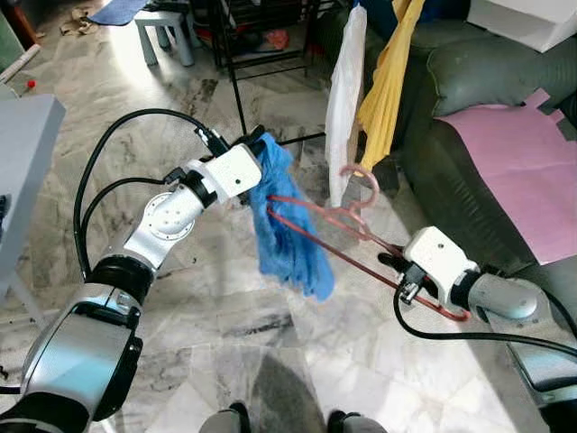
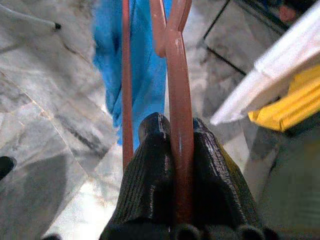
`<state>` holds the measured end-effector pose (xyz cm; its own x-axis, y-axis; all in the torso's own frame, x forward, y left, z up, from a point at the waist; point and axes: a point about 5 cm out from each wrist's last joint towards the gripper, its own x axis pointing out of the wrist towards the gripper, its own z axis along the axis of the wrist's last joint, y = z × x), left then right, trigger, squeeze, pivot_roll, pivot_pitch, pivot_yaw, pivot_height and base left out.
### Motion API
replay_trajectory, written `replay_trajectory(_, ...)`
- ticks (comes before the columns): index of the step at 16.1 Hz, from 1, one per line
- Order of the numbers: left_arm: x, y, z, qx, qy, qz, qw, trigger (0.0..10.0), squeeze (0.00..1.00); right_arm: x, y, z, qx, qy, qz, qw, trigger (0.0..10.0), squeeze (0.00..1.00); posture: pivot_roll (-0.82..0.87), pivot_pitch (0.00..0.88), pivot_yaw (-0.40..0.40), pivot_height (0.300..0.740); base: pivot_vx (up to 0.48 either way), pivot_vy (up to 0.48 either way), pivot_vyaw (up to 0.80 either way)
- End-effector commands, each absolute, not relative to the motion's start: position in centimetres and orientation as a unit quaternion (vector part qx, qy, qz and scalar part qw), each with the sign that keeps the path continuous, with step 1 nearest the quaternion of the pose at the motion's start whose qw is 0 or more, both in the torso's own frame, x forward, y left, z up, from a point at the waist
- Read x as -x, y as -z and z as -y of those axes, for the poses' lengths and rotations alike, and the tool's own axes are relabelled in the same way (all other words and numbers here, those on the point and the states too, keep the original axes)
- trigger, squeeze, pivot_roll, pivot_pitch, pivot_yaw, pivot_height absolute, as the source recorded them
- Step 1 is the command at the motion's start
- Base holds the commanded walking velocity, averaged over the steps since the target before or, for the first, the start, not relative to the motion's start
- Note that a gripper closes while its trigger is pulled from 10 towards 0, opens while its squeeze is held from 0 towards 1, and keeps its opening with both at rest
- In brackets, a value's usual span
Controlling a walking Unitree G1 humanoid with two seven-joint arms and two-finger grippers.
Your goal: Hang hanger
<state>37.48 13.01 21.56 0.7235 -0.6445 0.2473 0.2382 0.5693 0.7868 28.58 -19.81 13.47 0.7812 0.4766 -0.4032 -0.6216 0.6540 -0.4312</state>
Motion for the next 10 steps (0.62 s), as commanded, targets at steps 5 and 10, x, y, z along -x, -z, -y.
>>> replay_trajectory(5,-36.3,-23.9,-11.0,-0.338,0.295,0.323,0.833,10.0,0.0,-28.9,-12.1,19.4,0.258,-0.3,-0.137,0.908,10.0,0.0,-0.12,0.162,0.049,0.74,0.0,0.0,0.0)
replay_trajectory(10,-35.7,-25.2,-9.1,-0.203,0.33,0.302,0.871,10.0,0.0,-29.1,-9.3,18.9,0.236,-0.3,-0.179,0.907,10.0,0.0,-0.11,0.162,0.049,0.74,0.0,0.0,0.0)
